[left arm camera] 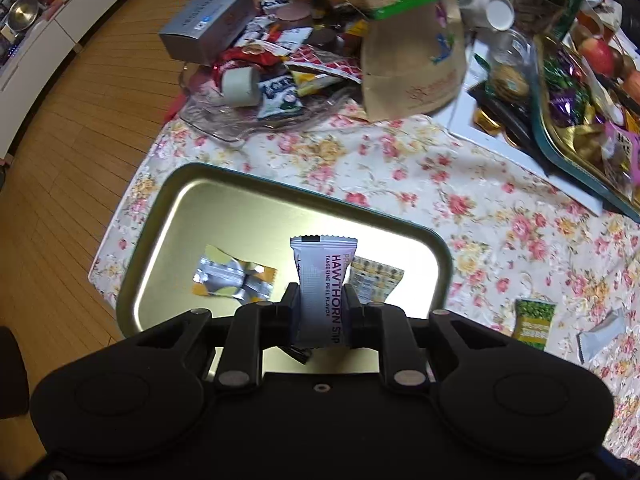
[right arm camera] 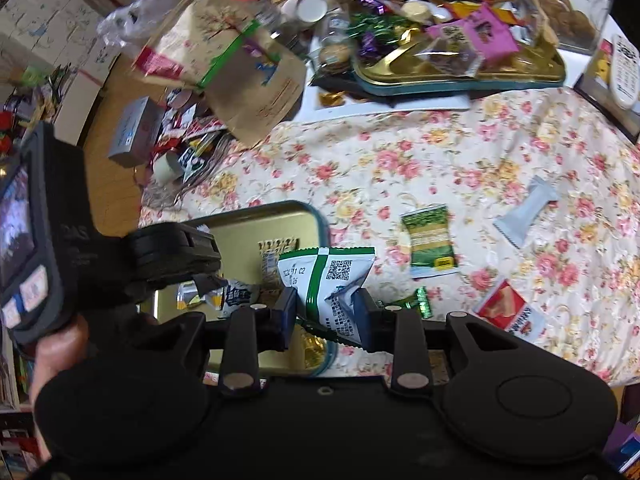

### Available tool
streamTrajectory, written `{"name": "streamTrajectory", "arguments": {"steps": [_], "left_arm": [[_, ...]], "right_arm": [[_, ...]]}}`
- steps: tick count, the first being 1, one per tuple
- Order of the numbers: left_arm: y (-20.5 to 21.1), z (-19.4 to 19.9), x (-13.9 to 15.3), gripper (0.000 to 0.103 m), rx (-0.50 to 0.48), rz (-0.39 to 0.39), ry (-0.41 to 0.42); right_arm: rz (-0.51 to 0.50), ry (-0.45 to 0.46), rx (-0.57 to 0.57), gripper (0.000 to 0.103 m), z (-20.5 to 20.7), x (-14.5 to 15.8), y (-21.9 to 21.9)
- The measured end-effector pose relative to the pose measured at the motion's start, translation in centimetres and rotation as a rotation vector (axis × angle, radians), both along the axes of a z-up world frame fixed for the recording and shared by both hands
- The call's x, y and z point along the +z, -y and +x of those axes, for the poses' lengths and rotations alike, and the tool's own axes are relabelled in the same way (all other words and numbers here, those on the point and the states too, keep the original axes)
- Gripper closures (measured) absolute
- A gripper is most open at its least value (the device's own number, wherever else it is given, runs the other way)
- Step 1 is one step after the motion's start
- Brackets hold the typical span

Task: Organize snacks
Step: 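Lift and carry the hawthorn strip and QR packet over the gold tray, then open both grippers to drop the strip and packet onto the tray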

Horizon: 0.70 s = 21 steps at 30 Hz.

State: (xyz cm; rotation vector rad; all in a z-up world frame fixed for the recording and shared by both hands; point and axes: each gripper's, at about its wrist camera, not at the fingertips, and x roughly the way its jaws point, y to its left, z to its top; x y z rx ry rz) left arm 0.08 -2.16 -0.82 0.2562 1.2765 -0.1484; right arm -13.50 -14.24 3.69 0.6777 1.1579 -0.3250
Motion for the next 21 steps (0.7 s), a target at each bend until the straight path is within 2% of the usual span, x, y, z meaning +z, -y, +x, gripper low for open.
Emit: {"name": "streamTrajectory", "arguments": {"steps": [5,10,15,19,21], "left_arm": [[-2.6,1.7,0.6,0.075,0.067,0.012,0.042],[-5.1,3.3,1.4,0.069,0.131,-0.055,0.043],[-7.0,4.3,1.5,0.069,0.198,-0.100,0.021],[-7.5,4.5,1.3,0.069,0.202,-0.096,-0.001],[-7.6,4.5,1.1,0.069,0.202,-0.096,-0.016]], "right_arm": [[-0.022,-0.035,0.059,0.070,2.2,-1.5,-2.5],[-0.009,-0.033,0.083,0.070,3.5,-2.1,-3.5],[0.004,-0.036,0.082,0.070,4.5,-2.7,-4.1],[0.001,-0.045,0.095,0.069,5.1,-3.2,-4.6],[-0.001,-0.047,0.105,0.065,5.3,-3.4,-5.0]]}}
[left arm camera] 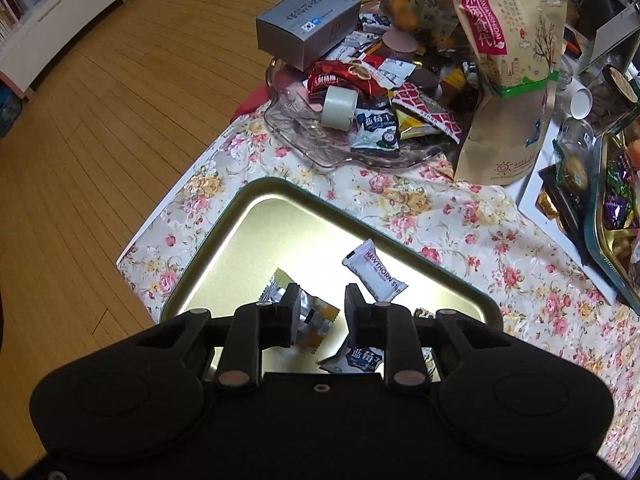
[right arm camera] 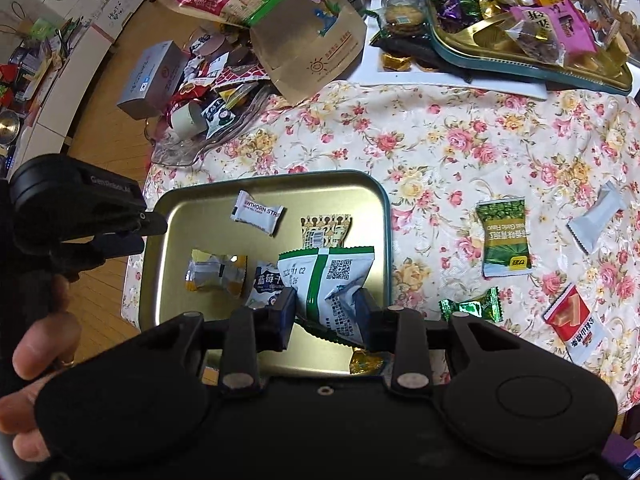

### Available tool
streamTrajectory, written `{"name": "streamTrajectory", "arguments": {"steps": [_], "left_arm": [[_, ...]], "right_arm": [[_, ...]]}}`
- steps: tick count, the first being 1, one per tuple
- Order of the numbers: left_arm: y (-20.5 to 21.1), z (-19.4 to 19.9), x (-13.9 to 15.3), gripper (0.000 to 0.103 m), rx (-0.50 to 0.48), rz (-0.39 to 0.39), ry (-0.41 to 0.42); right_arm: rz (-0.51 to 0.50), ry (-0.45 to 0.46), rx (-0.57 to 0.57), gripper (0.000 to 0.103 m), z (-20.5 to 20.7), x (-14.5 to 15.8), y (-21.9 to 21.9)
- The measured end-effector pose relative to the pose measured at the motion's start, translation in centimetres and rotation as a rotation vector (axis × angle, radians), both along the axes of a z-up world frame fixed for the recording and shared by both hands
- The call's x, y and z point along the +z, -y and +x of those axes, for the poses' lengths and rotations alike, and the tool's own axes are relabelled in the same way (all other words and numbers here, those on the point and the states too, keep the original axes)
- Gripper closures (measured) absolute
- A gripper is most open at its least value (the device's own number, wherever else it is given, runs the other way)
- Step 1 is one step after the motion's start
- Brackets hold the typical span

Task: Organize snacks
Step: 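Open both grippers to drop the strip and packet onto the tray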

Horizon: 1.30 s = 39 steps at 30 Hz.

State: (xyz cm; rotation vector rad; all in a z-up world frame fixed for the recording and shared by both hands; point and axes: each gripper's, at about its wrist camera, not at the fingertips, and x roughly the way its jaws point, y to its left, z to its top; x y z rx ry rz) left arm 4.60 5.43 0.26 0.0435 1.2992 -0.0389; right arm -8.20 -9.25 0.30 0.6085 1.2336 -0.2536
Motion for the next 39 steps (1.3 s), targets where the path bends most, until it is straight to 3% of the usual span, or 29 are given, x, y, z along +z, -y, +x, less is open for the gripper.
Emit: {"name": "streamTrajectory", "arguments": {"steps": [7,14,28,39], "left_arm": [[0.2,-0.1,0.0,0.069,-0.010,-0.003,-0.007],[1.0,-0.4,-0.4,0.069,-0.034,-0.005,-0.031],[4.9,-2.1,-0.9,0.069,-0.197,0.003,-0.058],[8.6,-4.1,-1.2,0.069,-0.308,-0.008,-0.079]], "right_arm": [[0.020,0.003,0.012,0.061,0.3,0.0,-0.3],[-0.001,-0.062,-0.029,0.061,0.4,-0.9,0.4],[0.015,-0.121,-0.101,0.061,-0.7,-1.8,2.9],[0.009,-0.145,-0.191,0.061,-3.7,-2.1,7.2]]}}
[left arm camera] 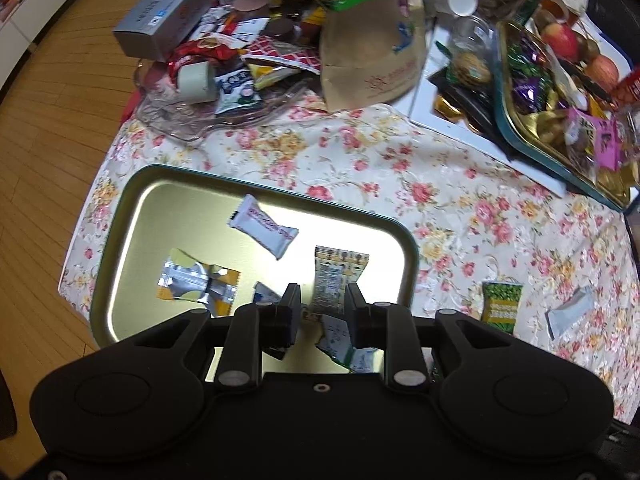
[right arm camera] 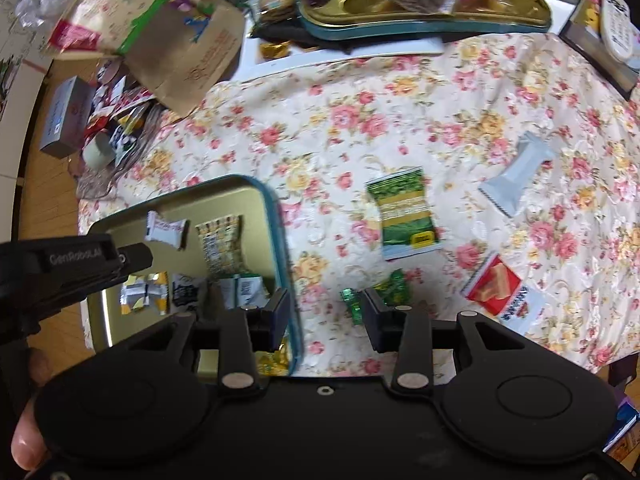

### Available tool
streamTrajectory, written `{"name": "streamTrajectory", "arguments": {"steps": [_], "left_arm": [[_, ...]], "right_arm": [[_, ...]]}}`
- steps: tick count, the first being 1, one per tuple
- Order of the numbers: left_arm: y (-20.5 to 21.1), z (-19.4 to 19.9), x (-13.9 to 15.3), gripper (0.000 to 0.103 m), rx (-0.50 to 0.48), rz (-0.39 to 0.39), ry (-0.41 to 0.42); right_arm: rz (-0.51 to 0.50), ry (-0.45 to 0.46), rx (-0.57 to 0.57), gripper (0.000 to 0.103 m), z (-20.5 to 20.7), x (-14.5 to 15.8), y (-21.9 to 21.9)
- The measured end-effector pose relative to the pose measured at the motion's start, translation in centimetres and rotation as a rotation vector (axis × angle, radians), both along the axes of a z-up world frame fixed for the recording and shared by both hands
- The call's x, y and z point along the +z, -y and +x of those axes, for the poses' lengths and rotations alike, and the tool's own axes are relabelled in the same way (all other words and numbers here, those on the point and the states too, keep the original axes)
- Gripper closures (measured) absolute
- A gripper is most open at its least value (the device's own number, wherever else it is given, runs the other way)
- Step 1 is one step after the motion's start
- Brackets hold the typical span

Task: Organize snacks
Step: 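Move both grippers back toward the red packet and green garlic-flavour packet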

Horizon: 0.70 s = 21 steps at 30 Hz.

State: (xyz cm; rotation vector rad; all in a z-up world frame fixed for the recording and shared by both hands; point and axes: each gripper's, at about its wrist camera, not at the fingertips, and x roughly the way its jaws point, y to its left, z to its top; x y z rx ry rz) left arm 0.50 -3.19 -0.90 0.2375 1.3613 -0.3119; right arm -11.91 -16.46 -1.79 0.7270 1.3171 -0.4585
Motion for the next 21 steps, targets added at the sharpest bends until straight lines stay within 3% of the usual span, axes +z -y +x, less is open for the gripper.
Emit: {"name": "streamTrajectory", "arguments": {"steps": [12,21], "left_arm": [[4.5,-3.0,-0.7,0.069,-0.115,-0.009,-0.043],[7.4,-4.8,-0.9,0.069,-0.159,-0.021,-0.062]], "right_arm": [[-0.056,-0.060,-0.050,0.061,-4.0,-1.4,4.7],[-0.088,-0.125,-0.026,0.061,-6.5,-3.8,6.7]]}}
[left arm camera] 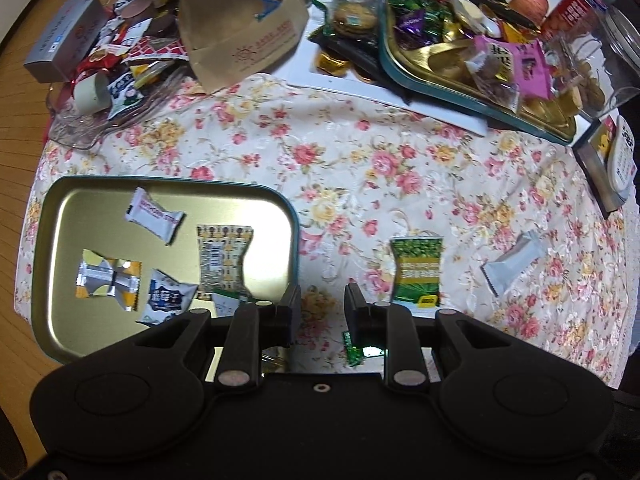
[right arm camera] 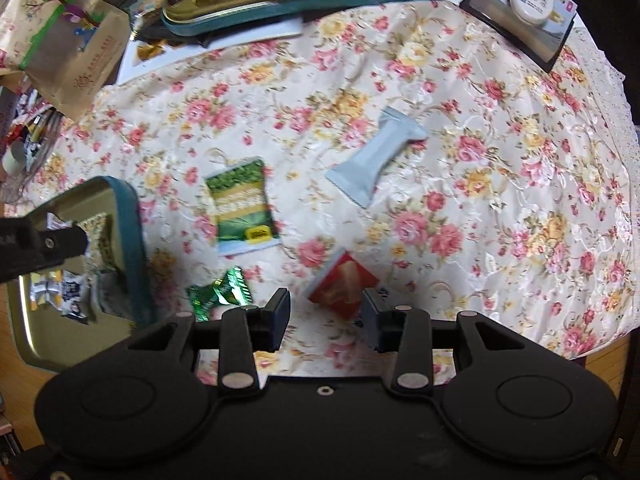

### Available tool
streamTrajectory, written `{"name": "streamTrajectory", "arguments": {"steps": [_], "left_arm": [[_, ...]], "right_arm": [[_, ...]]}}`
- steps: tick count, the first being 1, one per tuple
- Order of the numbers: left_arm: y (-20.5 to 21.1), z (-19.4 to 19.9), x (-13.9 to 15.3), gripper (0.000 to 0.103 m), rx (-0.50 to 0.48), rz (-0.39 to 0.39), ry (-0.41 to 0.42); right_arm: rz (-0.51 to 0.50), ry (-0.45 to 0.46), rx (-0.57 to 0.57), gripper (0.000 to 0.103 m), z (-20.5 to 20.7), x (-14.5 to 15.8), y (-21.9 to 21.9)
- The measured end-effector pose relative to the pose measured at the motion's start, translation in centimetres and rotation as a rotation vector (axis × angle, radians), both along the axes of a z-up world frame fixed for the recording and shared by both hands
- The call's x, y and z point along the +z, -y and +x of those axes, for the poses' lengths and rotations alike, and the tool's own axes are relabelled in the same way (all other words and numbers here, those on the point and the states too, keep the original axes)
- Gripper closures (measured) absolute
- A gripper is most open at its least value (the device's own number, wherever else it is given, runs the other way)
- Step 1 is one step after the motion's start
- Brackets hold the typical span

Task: Organize snacks
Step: 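Move both grippers back toward the red packet and green garlic-flavour packet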

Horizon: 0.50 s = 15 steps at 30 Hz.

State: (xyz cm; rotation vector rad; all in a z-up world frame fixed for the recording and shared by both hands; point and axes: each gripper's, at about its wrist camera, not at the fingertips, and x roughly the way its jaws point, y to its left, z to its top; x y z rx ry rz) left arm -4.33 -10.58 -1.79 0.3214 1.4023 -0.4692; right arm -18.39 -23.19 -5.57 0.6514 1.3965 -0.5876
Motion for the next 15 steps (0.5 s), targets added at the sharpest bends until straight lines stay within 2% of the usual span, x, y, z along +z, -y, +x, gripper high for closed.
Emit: {"name": "streamTrajectory", "arguments": {"steps": [8,15], "left_arm": [[1.8,-1.4,-0.2,0.069,-0.045,0.005,-0.003],[2.3,-1.7,-0.2,0.069,-0.058,0.010,0.000]], "right_arm": [[-0.009,-0.036,0.046,0.061,-1.3,-2.0,0.8],[-0.003,-0.001,0.119,0.060,-1.4,-3.1,0.6]]}}
